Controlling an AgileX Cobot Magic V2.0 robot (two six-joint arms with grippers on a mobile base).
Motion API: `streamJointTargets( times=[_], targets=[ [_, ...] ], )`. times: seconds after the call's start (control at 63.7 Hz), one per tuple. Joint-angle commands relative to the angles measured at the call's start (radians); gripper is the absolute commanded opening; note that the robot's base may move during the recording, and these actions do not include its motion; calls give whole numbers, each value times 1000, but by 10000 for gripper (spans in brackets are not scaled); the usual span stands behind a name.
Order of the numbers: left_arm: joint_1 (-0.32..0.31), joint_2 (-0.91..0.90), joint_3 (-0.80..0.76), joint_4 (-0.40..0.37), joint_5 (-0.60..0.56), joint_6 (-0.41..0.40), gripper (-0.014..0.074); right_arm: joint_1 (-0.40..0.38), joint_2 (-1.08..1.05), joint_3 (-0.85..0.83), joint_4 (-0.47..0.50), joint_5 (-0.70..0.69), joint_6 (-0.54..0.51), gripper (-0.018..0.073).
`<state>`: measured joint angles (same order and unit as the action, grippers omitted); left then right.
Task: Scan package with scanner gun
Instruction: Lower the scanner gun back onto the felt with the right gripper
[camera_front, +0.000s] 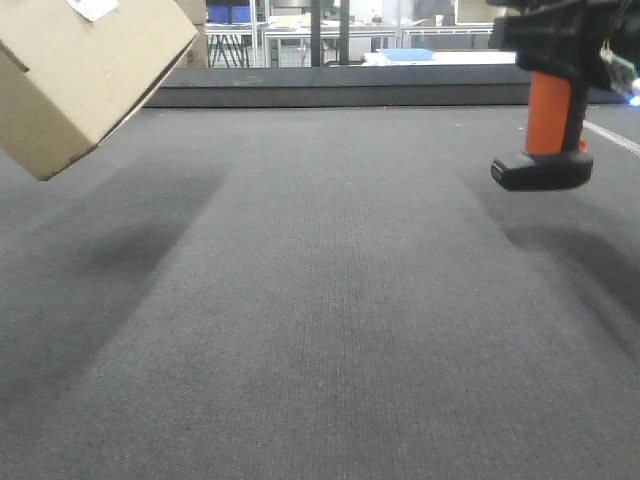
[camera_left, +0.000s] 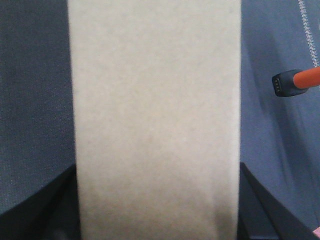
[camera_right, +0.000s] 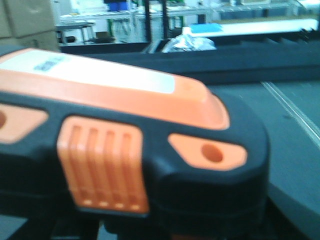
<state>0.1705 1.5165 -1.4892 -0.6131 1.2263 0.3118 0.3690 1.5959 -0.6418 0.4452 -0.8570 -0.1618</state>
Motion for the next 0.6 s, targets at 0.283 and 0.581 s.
streamJointTargets(
  times=[0.283,0.581],
  targets=[
    [-5,-14,0,-30,-5,-7,-111,-1,55,-3,19,-89,4,-162],
    [-5,-14,0,-30,-5,-7,-111,-1,58,-3,19,-54,4,-162]
  ],
)
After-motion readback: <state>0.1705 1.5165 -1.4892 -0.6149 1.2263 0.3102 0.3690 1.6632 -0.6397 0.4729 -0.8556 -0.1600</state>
